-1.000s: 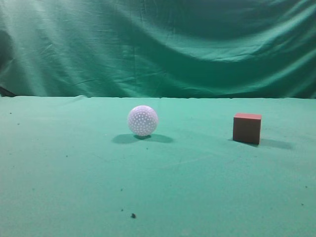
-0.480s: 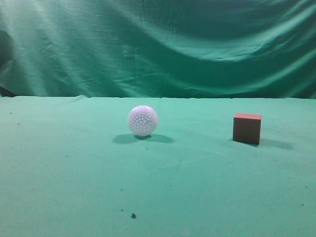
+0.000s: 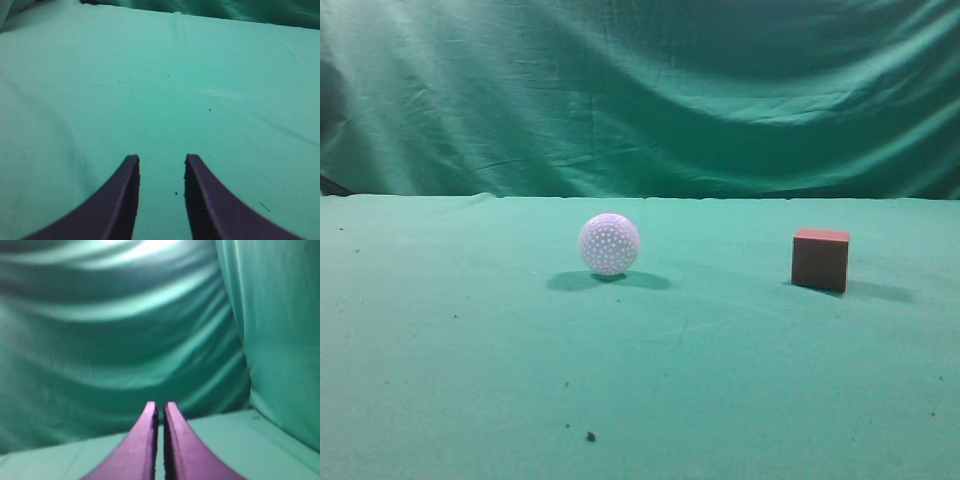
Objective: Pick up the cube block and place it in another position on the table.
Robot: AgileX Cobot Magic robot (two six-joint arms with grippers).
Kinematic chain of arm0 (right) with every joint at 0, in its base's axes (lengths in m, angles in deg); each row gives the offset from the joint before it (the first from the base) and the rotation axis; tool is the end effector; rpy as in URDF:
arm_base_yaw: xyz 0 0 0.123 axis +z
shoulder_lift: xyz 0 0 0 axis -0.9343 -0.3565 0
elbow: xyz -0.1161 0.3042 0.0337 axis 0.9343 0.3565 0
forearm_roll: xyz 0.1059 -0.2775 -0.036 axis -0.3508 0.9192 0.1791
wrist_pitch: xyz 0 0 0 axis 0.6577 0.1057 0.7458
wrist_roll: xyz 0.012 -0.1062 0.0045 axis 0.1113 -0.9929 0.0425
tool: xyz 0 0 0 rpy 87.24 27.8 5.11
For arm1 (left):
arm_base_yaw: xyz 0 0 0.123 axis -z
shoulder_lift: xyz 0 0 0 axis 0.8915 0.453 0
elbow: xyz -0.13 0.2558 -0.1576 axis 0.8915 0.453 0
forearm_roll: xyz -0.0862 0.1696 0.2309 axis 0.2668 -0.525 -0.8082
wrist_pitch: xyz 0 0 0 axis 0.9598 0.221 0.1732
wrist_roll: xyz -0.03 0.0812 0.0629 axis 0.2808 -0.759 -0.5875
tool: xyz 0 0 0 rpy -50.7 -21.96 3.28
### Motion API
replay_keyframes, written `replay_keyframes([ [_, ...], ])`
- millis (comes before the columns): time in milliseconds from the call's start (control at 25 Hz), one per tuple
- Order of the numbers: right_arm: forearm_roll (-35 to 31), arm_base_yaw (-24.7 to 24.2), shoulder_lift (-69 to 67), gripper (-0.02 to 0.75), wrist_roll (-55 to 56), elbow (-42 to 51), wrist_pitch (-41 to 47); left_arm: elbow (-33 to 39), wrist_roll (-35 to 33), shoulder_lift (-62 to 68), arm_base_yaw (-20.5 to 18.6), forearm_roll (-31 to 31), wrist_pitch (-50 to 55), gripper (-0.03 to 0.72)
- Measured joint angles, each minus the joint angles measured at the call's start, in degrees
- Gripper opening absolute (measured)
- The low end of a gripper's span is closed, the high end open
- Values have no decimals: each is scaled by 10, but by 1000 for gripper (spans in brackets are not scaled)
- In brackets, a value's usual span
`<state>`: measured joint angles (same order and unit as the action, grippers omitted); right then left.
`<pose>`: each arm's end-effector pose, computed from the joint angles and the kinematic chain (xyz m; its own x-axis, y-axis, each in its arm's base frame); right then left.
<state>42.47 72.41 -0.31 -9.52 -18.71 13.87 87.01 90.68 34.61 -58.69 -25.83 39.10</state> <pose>0.0718 0.0030 0.2428 0.2185 0.2064 -0.9538 -0.0908 0.9774 0.1908 0.0737 0.0001 0.1679 -0.2740 -0.1127 -0.9551 -0.0117 0.9934 -0.1139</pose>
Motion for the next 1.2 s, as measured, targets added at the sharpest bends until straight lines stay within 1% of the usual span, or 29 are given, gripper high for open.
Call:
replay_keyframes([
  [120,-3,0,-34,0,2,-77,108,0,0,0,0,0,0,262],
  [280,-41,0,-126,0,19,-159,288,0,0,0,0,0,0,262],
  [360,-49,0,-170,0,21,-171,320,0,0,0,0,0,0,262],
  [520,-51,0,-235,0,16,-174,348,0,0,0,0,0,0,262],
  [600,-61,0,-264,0,-19,-190,383,0,0,0,0,0,0,262],
  [680,-72,6,-301,0,-92,-221,443,0,0,0,0,0,0,262],
  [760,-75,24,-337,0,-132,-264,497,0,0,0,0,0,0,262],
  [840,-75,52,-374,0,-145,-298,535,0,0,0,0,0,0,262],
  [1000,-75,113,-456,0,-139,-348,558,0,0,0,0,0,0,262],
  [1200,-70,187,-592,0,-86,-393,569,0,0,0,0,0,0,262],
])
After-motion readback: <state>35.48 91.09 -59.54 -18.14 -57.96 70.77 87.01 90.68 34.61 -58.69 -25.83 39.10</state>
